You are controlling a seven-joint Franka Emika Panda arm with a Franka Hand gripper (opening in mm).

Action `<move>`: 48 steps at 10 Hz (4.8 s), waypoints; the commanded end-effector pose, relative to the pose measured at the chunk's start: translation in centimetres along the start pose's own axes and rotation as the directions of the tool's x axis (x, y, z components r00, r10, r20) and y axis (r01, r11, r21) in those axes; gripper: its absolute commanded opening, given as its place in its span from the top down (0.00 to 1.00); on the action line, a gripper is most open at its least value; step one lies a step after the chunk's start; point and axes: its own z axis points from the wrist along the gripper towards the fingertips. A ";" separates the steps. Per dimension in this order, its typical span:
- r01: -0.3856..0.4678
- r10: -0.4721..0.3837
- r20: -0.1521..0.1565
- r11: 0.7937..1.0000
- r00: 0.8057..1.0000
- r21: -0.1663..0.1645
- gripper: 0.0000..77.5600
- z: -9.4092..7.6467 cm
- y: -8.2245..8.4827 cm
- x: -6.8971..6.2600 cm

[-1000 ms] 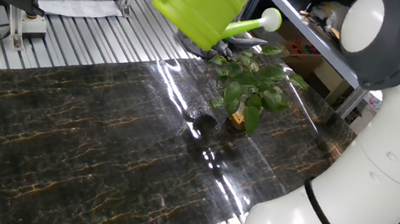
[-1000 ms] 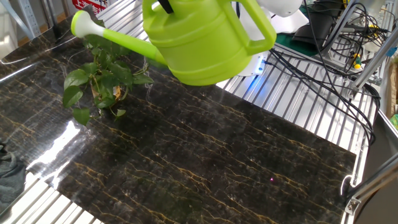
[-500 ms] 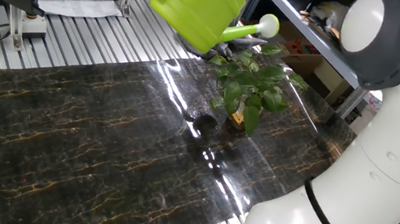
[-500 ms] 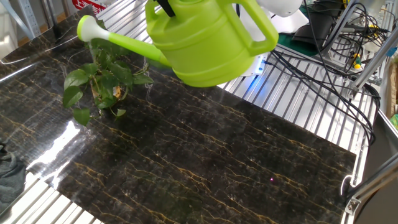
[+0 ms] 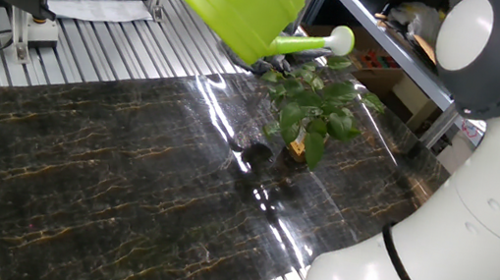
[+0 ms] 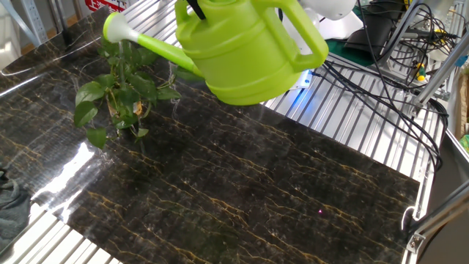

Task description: Water the plant

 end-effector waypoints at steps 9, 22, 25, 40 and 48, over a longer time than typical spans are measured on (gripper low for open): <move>0.136 -0.183 0.433 0.981 0.883 0.138 0.99 -1.9 -0.1 0.6; 0.126 -0.069 0.411 0.986 0.909 -0.112 0.99 2.0 -1.1 1.7; 0.218 -0.167 0.450 0.974 0.877 -0.064 0.99 2.1 -1.0 1.7; 0.591 -0.807 0.394 0.591 0.441 0.549 0.99 12.7 1.4 -1.4; 0.648 -0.974 0.115 0.215 0.194 0.731 0.99 18.1 0.7 -4.5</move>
